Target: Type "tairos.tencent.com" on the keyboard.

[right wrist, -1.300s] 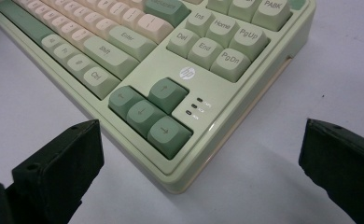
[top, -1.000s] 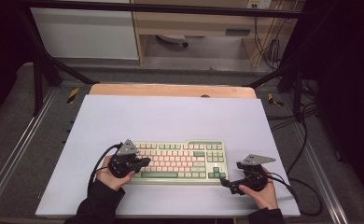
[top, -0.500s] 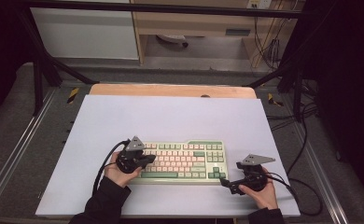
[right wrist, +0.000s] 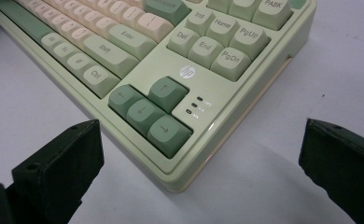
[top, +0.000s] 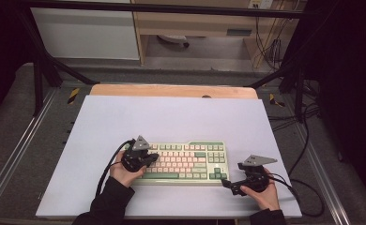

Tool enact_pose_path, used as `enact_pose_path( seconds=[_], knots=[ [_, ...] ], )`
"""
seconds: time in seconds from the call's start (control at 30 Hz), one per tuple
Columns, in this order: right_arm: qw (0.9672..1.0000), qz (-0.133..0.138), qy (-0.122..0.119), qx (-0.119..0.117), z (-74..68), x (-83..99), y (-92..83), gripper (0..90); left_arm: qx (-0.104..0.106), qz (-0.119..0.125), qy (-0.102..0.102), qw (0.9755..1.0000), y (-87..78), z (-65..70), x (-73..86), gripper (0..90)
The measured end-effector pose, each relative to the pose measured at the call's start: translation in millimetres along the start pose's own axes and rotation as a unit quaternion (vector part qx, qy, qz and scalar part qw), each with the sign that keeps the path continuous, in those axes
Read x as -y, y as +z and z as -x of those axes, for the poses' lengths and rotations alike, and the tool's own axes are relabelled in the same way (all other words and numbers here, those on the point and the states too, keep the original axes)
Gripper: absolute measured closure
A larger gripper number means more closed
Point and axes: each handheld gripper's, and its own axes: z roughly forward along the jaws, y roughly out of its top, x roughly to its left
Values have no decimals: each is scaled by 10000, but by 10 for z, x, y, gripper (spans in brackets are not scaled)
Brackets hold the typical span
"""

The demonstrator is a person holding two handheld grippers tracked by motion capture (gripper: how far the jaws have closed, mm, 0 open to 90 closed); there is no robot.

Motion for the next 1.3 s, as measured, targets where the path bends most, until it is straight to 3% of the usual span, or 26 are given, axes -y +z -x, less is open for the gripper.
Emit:
enact_pose_path(
  seconds=[0.6,1.07,1.3],
  knots=[
    [10000,-41,-34,-2,-1,5,9,4,47,42,33,10000,50,12,31,897],
    [10000,-37,-74,0,0,8,15,4,121,146,138,9997,-148,43,40,897],
    [10000,-51,-58,-1,-4,9,16,4,103,164,82,9998,-244,-2,105,897]
  ],
)
